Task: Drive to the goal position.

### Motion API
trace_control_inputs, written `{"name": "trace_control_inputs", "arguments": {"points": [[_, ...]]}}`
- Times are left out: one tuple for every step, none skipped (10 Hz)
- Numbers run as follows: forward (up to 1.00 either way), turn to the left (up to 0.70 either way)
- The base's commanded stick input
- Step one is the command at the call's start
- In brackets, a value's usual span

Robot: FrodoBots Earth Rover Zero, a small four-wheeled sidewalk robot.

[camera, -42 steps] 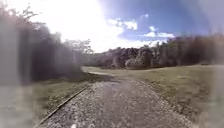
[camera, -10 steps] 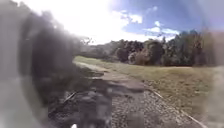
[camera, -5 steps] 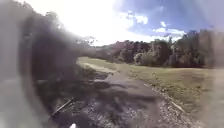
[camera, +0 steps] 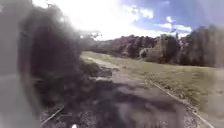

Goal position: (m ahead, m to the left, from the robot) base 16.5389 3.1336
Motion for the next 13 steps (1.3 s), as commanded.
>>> {"name": "trace_control_inputs", "arguments": {"points": [[1.00, 0.00], [1.00, 0.00], [1.00, 0.00], [1.00, 0.00], [1.00, 0.00], [1.00, 0.00], [1.00, 0.00], [1.00, 0.00], [1.00, 0.00], [1.00, 0.00], [1.00, 0.00], [1.00, 0.00], [1.00, -0.23]]}}
